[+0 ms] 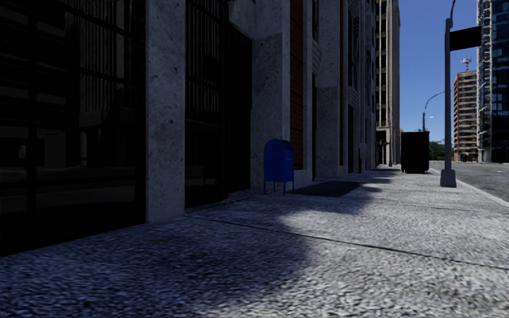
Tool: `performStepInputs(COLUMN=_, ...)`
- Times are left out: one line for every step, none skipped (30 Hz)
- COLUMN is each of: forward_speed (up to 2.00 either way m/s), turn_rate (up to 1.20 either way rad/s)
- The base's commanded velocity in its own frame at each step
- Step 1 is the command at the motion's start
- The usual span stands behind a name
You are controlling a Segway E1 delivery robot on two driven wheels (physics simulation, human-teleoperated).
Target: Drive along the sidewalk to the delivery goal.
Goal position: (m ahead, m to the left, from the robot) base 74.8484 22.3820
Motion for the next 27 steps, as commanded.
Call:
performStepInputs(forward_speed=2.0, turn_rate=-0.66)
performStepInputs(forward_speed=2.0, turn_rate=-0.66)
performStepInputs(forward_speed=2.0, turn_rate=-0.66)
performStepInputs(forward_speed=2.0, turn_rate=-0.66)
performStepInputs(forward_speed=2.0, turn_rate=-0.66)
performStepInputs(forward_speed=2.0, turn_rate=-0.66)
performStepInputs(forward_speed=2.0, turn_rate=-0.66)
performStepInputs(forward_speed=2.0, turn_rate=-0.66)
performStepInputs(forward_speed=2.0, turn_rate=-0.66)
performStepInputs(forward_speed=2.0, turn_rate=-0.66)
performStepInputs(forward_speed=2.0, turn_rate=-0.66)
performStepInputs(forward_speed=2.0, turn_rate=-0.66)
performStepInputs(forward_speed=2.0, turn_rate=-0.66)
performStepInputs(forward_speed=2.0, turn_rate=-0.66)
performStepInputs(forward_speed=2.0, turn_rate=-0.66)
performStepInputs(forward_speed=2.0, turn_rate=-0.66)
performStepInputs(forward_speed=2.0, turn_rate=-0.66)
performStepInputs(forward_speed=2.0, turn_rate=-0.66)
performStepInputs(forward_speed=2.0, turn_rate=-0.66)
performStepInputs(forward_speed=2.0, turn_rate=-0.66)
performStepInputs(forward_speed=2.0, turn_rate=-0.66)
performStepInputs(forward_speed=2.0, turn_rate=-0.66)
performStepInputs(forward_speed=2.0, turn_rate=-0.66)
performStepInputs(forward_speed=2.0, turn_rate=-0.45)
performStepInputs(forward_speed=2.0, turn_rate=0.0)
performStepInputs(forward_speed=2.0, turn_rate=0.0)
performStepInputs(forward_speed=2.0, turn_rate=0.0)
